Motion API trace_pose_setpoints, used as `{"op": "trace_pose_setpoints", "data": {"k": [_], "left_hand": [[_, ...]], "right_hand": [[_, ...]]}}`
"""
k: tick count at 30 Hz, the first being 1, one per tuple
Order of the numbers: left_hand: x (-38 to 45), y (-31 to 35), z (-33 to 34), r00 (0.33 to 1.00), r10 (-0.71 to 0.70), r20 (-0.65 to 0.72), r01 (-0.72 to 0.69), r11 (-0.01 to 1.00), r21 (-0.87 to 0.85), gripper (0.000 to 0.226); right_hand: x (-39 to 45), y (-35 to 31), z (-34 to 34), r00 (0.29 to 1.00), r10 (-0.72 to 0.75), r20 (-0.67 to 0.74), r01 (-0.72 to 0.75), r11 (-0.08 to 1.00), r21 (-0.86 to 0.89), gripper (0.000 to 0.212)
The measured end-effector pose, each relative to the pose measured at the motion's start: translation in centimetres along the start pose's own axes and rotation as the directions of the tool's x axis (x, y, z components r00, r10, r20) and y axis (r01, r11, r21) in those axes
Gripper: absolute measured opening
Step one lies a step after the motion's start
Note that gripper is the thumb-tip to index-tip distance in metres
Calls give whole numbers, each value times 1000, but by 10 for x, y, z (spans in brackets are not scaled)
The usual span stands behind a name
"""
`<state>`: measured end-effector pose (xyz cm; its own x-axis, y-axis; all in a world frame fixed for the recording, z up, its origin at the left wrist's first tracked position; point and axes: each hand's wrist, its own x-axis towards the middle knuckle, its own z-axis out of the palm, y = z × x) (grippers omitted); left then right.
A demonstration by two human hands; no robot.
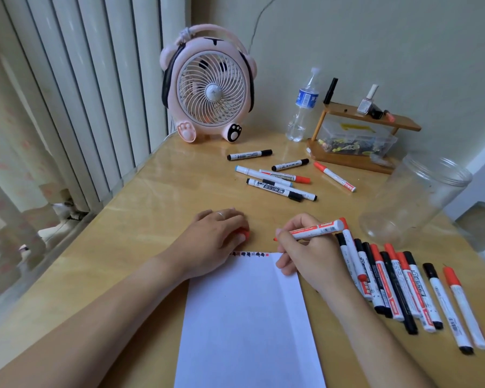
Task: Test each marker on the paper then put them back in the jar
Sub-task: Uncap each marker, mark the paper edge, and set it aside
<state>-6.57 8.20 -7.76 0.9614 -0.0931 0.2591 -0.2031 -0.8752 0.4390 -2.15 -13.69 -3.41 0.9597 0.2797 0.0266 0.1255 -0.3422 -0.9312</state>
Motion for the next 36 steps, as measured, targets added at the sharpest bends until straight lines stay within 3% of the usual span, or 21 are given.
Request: {"op": "trace_pose_setpoints", "data": {"k": [3, 7, 14, 23, 36], "left_hand": [[1, 2, 3, 1000, -20, 8, 20, 1000, 4, 47], [-5, 11, -2, 976, -43, 213, 31, 998, 59, 76], [-9, 15, -4, 944, -40, 328, -25, 981, 191, 92], [-8, 16, -7, 937, -9, 349, -62, 979, 193, 83], [-7, 17, -6, 926, -40, 375, -48, 974, 221, 85]], "right_hand": [[-1, -2, -2, 999, -6, 52, 7, 1000, -25, 10], [-2, -7, -7, 988, 35, 147, -32, 999, -20, 6], [0, -5, -7, 993, 89, 76, -89, 996, 1, 15], [1, -1, 2, 988, 148, 39, -152, 981, 120, 22], [0, -3, 3, 990, 137, 38, -139, 988, 70, 17]]}}
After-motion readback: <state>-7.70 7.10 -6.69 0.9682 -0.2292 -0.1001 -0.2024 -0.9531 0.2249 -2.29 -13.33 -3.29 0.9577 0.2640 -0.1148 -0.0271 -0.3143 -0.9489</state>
